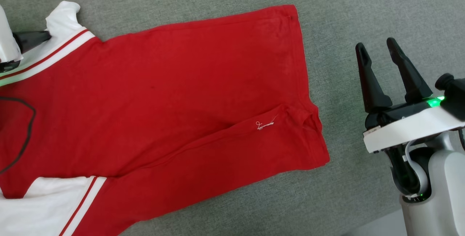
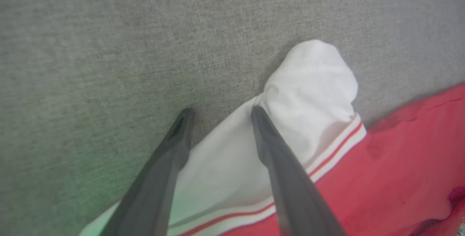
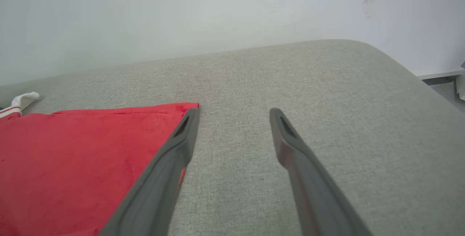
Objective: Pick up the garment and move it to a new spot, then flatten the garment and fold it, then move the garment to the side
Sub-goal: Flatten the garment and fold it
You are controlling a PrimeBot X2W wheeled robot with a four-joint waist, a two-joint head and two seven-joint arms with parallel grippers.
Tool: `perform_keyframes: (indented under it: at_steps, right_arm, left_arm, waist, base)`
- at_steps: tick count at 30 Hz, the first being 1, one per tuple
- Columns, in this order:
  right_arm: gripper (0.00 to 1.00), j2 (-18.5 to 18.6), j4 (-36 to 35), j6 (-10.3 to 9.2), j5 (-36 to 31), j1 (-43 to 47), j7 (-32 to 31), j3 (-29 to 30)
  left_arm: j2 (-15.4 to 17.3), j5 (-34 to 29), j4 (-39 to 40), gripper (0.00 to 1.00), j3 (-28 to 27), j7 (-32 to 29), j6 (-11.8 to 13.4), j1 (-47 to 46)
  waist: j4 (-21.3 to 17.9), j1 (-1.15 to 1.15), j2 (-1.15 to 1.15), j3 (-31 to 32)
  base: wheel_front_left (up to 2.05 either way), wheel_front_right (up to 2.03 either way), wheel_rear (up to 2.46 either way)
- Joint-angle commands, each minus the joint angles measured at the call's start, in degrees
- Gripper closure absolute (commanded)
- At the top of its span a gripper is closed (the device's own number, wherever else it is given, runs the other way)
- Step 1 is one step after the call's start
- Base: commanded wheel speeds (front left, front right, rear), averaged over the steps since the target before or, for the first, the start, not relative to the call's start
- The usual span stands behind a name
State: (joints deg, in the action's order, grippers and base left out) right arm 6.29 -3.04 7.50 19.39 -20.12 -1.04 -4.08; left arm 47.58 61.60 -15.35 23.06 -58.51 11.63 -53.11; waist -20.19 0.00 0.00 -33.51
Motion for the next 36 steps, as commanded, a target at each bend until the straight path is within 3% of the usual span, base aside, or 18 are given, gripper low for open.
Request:
perform_keyframes:
  at_steps: [1,9,20,23,30,35,36]
  right_arm:
    - [0.00,-0.13,0.10,-0.03,0.51,-1.31,-0.32,0.16]
    - [0.00,1.94,1.44,-0.03,5.27,-4.59,-6.59,-0.18]
    - [0.00,6.02,16.24,-0.03,13.30,-19.30,-35.43,-0.64]
    - [0.00,6.19,19.59,-0.03,12.45,-22.88,-40.32,0.43]
    - [0.00,6.82,26.50,-0.03,8.52,-28.81,-44.76,1.30]
    - [0.00,6.13,33.30,-0.07,6.95,-28.68,-50.23,-0.46]
    - [0.33,5.71,34.21,-0.07,6.77,-28.47,-51.23,-0.63]
  left_arm:
    - [-2.87,0.90,-1.96,1.00,3.34,-2.54,0.20,6.54]
    - [-5.13,0.93,-2.14,1.00,2.48,2.07,-1.96,5.50]
    - [-8.36,-3.78,0.09,1.00,3.57,9.76,-8.60,-4.36]
    - [-9.71,-4.94,1.04,1.00,4.46,11.11,-9.93,-5.93]
    - [-11.34,-6.46,1.94,1.00,5.70,13.43,-12.39,-7.77]
    - [-11.76,-7.06,2.38,1.00,6.34,14.51,-13.52,-8.56]
    - [-11.89,-7.06,2.41,1.00,6.47,14.66,-13.59,-8.50]
  waist:
    - [0.10,0.00,0.00,0.01]
    - [2.34,0.00,0.00,1.18]
    - [10.02,0.00,0.00,1.76]
    - [12.13,0.00,0.00,1.31]
    - [14.81,0.00,0.00,-0.44]
    - [15.64,0.00,0.00,-1.29]
    - [15.75,0.00,0.00,-1.33]
  base:
    - [0.00,0.00,0.00]
    - [0.00,0.00,0.00]
    - [0.00,0.00,0.00]
    - [0.00,0.00,0.00]
    - [0.00,0.00,0.00]
    - [0.00,0.00,0.00]
    - [0.00,0.00,0.00]
